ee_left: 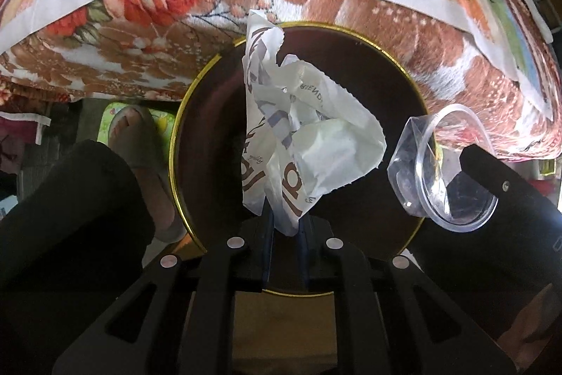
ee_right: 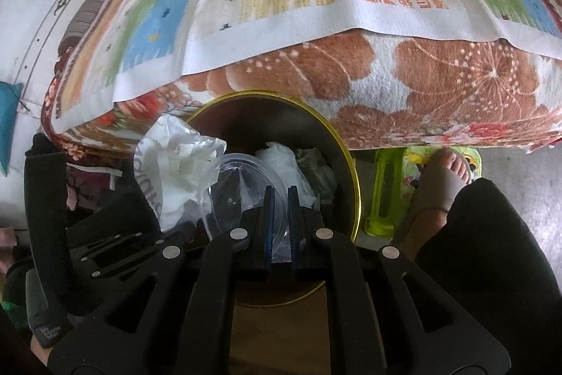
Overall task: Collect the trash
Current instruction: 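Open both grippers to drop the bag and cup into the bin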
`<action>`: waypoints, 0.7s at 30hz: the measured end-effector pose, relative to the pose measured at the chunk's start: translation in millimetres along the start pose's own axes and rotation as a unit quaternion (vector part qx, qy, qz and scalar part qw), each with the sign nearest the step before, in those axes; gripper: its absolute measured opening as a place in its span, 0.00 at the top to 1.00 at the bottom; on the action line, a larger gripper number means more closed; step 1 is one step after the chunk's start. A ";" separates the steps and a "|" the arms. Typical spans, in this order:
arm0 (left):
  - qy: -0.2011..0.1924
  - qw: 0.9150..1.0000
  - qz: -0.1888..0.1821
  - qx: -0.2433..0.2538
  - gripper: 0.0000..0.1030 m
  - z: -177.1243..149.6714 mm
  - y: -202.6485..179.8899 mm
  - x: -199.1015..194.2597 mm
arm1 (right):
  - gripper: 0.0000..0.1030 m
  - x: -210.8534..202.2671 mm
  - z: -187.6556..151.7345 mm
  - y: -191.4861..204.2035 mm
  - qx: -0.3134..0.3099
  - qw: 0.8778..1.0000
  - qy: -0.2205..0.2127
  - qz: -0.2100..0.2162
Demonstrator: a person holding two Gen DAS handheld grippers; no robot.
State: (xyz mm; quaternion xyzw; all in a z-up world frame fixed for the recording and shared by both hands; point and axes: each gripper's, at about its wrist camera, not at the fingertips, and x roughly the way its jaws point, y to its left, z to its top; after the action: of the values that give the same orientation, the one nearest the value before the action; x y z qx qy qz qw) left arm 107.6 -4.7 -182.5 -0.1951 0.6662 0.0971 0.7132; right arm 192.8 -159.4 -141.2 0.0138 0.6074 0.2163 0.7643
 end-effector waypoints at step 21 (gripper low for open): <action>-0.081 0.996 -0.036 -0.006 0.42 14.3 6.8 -49.2 | 0.58 -29.0 -1.0 9.6 -0.024 0.999 -0.047 0.002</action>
State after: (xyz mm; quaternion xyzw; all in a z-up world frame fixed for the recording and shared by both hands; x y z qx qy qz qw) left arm 113.3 13.2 -134.3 -0.2149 0.5983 0.0904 0.7666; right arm 183.9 -161.0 -112.0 0.0068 0.5652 0.2320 0.7916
